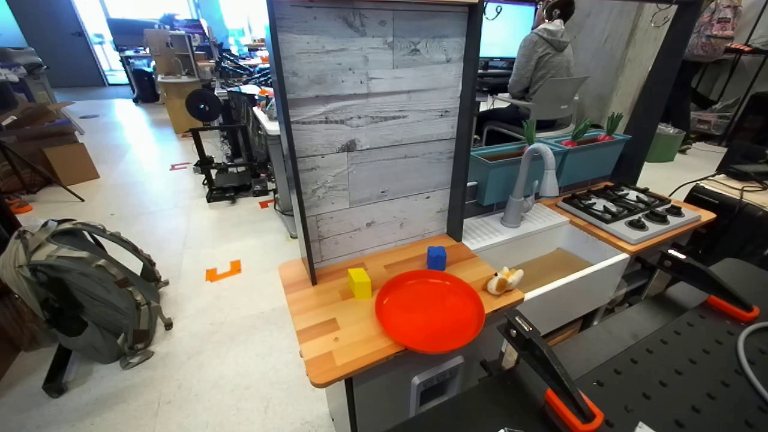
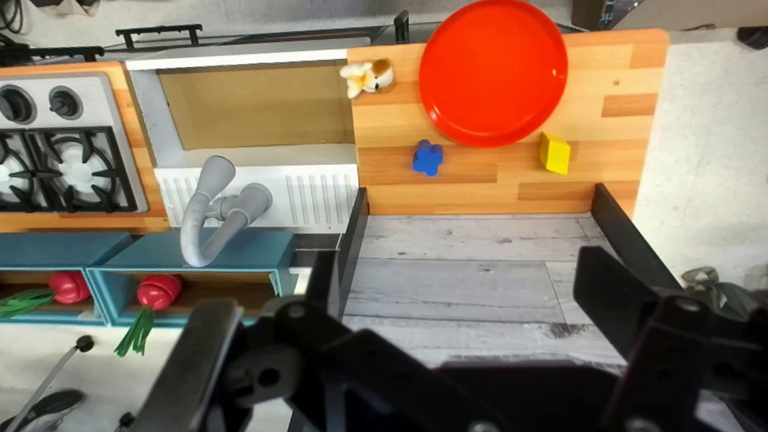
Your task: Put the blue block on the orange plate
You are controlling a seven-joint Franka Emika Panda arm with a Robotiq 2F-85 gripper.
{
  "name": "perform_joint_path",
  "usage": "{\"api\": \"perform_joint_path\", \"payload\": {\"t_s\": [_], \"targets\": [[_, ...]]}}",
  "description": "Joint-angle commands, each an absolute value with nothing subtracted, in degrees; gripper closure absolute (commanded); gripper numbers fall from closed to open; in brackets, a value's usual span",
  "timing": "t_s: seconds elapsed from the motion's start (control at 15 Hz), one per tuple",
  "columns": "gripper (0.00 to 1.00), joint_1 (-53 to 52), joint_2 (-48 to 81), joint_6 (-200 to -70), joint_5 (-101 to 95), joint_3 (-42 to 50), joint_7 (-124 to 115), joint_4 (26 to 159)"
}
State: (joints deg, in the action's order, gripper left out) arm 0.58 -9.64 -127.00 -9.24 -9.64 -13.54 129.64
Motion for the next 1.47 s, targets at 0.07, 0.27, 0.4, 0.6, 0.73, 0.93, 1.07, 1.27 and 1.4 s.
{"api": "perform_joint_path", "payload": {"t_s": [0.07,0.27,0.4,0.6,0.73,0.93,1.07,1.27,1.4], "targets": [[0.00,-0.1,-0.7,-132.1,-15.3,-7.2,-13.4,129.7],[0.00,-0.3,6.0,-135.7,-14.6,-5.3,-11.5,128.5],[0.00,-0.3,11.3,-138.8,-12.9,-4.4,-10.4,126.8],[0.00,-0.4,20.2,-144.4,-11.6,-2.8,-10.5,123.4],[0.00,-0.2,26.4,-147.0,-8.6,-2.3,-10.5,120.1],[0.00,0.1,35.1,-150.4,-3.0,-2.1,-10.8,114.6],[0.00,-0.2,39.8,-151.3,-0.7,-2.0,-11.0,111.1],[0.00,-0.8,45.9,-151.9,0.9,-1.8,-11.2,105.5],[0.00,-1.0,49.1,-151.7,1.4,-1.6,-11.4,102.0]]}}
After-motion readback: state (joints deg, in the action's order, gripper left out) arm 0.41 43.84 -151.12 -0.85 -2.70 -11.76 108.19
